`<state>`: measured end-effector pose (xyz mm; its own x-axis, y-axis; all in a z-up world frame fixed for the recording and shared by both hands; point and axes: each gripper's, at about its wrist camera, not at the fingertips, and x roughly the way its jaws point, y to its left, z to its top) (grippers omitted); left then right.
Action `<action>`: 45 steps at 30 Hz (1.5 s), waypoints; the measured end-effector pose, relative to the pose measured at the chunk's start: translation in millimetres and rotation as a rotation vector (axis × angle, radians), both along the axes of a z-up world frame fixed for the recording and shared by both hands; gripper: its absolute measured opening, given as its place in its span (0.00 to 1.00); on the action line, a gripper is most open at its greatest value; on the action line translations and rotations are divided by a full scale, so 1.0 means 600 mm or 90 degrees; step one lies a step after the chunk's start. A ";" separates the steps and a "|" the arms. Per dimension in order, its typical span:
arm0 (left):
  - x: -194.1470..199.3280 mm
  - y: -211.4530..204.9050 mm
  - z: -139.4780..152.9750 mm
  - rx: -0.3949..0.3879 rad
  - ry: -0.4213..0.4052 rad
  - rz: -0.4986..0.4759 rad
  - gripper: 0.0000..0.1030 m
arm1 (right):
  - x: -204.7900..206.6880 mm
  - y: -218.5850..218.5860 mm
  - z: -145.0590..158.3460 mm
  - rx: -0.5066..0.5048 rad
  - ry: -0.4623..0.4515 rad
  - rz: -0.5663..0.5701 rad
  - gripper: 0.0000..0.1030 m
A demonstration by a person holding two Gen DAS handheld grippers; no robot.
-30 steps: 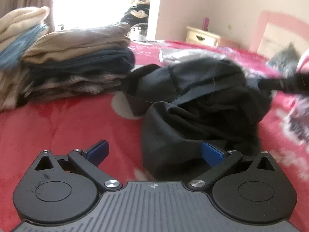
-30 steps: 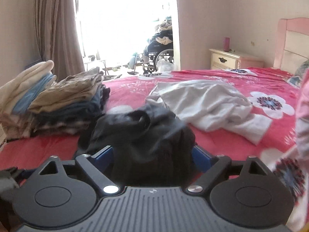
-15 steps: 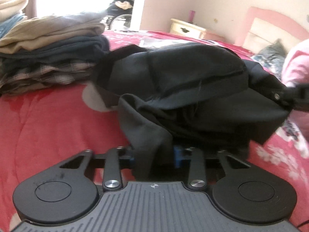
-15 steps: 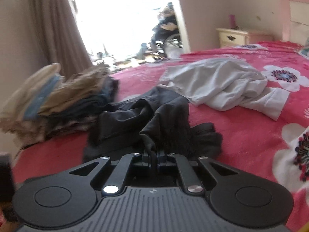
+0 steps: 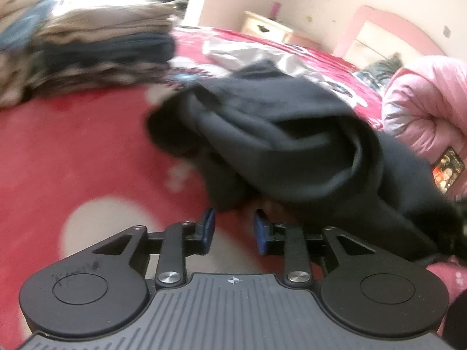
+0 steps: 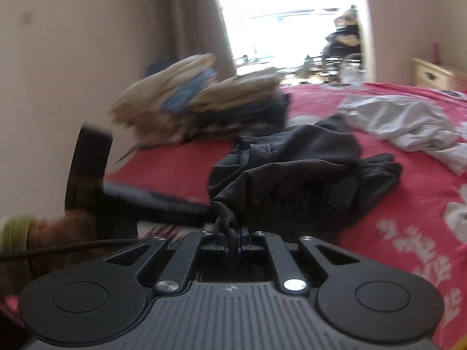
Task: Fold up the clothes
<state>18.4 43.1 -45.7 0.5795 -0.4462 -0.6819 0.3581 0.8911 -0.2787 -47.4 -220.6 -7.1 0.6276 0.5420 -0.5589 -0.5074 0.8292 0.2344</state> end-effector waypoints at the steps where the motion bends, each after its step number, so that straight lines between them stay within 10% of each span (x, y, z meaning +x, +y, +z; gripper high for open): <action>1: -0.010 0.020 0.008 0.001 -0.003 0.014 0.37 | -0.015 0.004 -0.001 0.000 0.006 0.023 0.06; 6: -0.021 0.063 0.061 -0.022 -0.059 0.035 0.65 | -0.080 0.036 -0.014 -0.028 0.051 0.141 0.06; 12: -0.019 -0.059 0.075 -0.014 -0.113 -0.140 0.87 | -0.142 0.085 -0.041 -0.118 0.127 0.224 0.09; 16: -0.042 -0.162 0.026 0.122 -0.148 -0.238 0.82 | -0.155 0.068 -0.037 -0.153 0.151 0.158 0.23; 18: -0.042 -0.180 -0.002 0.162 -0.141 -0.239 0.60 | -0.154 0.035 -0.022 -0.111 0.164 0.096 0.32; 30: -0.013 -0.003 0.014 -0.059 -0.004 -0.024 0.15 | -0.064 -0.109 -0.043 0.182 0.275 -0.243 0.41; 45: -0.015 0.231 0.022 0.054 -0.039 0.314 0.08 | 0.024 -0.106 -0.134 0.224 0.365 -0.320 0.52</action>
